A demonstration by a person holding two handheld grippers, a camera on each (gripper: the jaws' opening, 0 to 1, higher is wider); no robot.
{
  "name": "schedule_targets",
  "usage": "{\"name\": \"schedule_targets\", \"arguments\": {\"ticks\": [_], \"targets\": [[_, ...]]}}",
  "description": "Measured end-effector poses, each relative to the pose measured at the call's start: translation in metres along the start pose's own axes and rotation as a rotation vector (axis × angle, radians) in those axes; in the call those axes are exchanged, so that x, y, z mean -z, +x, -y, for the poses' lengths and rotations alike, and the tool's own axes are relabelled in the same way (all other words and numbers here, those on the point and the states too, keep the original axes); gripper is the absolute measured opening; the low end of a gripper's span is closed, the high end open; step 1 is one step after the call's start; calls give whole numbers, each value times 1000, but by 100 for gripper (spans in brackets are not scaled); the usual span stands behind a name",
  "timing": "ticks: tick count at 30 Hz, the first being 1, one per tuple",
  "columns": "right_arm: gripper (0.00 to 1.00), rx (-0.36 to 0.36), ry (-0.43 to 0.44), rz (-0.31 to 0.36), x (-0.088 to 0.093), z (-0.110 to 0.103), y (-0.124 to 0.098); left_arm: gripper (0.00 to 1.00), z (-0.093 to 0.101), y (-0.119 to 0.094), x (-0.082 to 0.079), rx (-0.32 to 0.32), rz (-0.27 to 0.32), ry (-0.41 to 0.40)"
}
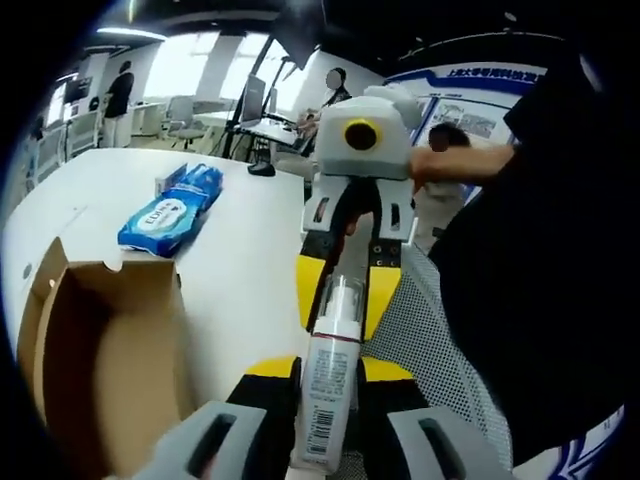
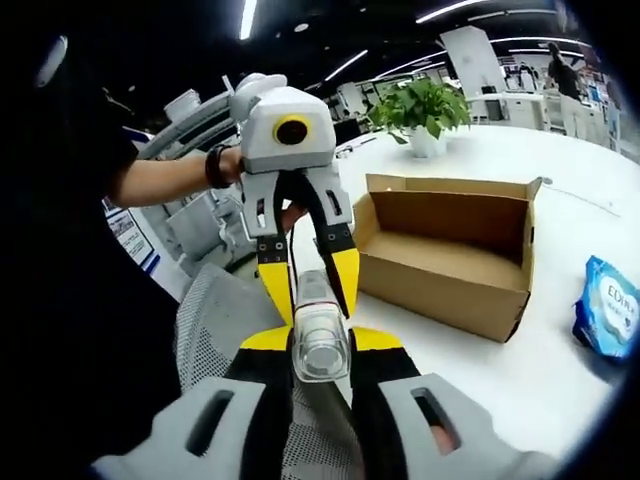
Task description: Operate the shoe box by opening the lid, removing the specified soft item, and placing it in the target area until the item is outside and the box remains undamaged.
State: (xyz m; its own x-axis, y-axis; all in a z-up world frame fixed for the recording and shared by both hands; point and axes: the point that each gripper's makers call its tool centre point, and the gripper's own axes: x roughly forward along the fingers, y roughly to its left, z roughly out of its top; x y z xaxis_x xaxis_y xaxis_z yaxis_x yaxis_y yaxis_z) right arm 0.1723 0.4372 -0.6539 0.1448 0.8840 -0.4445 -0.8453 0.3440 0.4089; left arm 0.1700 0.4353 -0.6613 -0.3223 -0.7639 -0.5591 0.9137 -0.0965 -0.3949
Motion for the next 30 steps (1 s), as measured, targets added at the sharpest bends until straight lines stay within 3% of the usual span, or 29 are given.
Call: {"name": "schedule_targets", "arguments": {"ticks": [4,8,15,17,19,20,24,27,28,30], "targets": [[18,25,20,-1,2,7,-5,27,-10,3,4,-47,11,-32],[18,54,41,13,4,14,-11,28,-19,3,1,-83,96,-95],[18,103,25,-49,19,23,-24,29,-28,-3,5,-170,167,-160],[18,129,20,-73,22,29,-30,30,-33,-8,2,-220,230,-213],[18,146,3,-100,25,32,-34,30,-38,-11,4,-266,250,-263],[18,161,-24,-127,27,35,-39,31,-41,-14,6,-331,277,-283],[18,182,-50,-166,31,42,-50,32,-45,-23,9,-424,394,-377],[18,195,-66,-191,33,46,-56,33,-43,-24,14,-475,422,-417],[18,200,-78,-206,35,48,-59,33,-46,-26,19,-525,428,-428],[18,211,-106,-238,37,52,-64,34,-41,-27,18,-560,473,-456]]}}
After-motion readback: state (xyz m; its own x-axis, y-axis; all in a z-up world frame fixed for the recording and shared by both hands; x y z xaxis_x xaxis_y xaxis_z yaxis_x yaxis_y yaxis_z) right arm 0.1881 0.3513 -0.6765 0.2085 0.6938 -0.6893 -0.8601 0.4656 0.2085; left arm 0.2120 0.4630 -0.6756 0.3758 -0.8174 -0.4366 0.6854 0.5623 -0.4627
